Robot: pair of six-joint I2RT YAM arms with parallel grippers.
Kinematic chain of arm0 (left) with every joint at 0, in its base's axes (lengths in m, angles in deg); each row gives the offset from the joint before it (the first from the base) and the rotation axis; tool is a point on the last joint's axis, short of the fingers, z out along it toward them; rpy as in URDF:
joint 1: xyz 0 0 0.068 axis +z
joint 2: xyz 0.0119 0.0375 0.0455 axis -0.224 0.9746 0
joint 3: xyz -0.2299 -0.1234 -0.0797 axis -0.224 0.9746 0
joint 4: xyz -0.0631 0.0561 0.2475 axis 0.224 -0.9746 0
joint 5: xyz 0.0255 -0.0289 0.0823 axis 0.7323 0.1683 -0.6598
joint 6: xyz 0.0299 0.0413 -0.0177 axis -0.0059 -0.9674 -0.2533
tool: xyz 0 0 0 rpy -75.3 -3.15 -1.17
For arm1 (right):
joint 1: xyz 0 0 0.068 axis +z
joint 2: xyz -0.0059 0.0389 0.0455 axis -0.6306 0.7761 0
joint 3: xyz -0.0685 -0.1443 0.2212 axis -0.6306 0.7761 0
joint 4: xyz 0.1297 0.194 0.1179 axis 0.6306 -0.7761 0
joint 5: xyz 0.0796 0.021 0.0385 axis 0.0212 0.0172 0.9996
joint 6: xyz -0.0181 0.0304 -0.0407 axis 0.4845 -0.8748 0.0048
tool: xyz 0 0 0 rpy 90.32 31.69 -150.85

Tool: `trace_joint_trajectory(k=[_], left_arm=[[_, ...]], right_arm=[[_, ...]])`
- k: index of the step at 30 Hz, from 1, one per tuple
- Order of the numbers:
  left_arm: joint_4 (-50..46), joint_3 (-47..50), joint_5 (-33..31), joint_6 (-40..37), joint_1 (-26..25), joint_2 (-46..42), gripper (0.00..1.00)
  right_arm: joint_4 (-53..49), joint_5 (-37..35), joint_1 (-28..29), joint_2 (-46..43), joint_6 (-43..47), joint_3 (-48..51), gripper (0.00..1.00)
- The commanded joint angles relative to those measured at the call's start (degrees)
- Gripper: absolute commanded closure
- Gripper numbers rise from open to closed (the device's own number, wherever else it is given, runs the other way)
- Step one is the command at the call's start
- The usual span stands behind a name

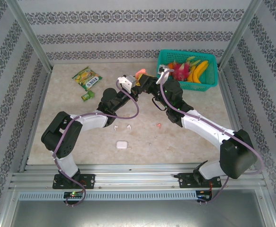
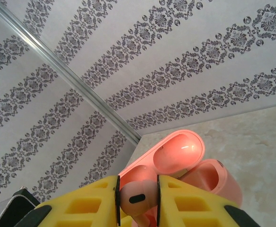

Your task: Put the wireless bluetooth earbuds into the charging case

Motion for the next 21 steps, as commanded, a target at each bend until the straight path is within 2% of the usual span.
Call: trace_joint_trajectory(k=[1, 13, 21], left_arm=[[3.1, -1.0, 3.9, 0.3, -1.0, -1.2, 1.0], [4.1, -0.8, 5.1, 0.9, -1.0, -1.0, 1.0], [4.2, -1.0, 5.8, 1.0, -1.0, -1.3, 1.0]], right_arm=[[0.5, 0.3, 0.0, 1.6, -1.1, -1.6, 0.75], [1.7, -0.1, -1.0, 1.5, -4.2, -1.2, 0.76], [0.2, 0.8, -0.8, 1.9, -2.5, -1.3, 0.77]])
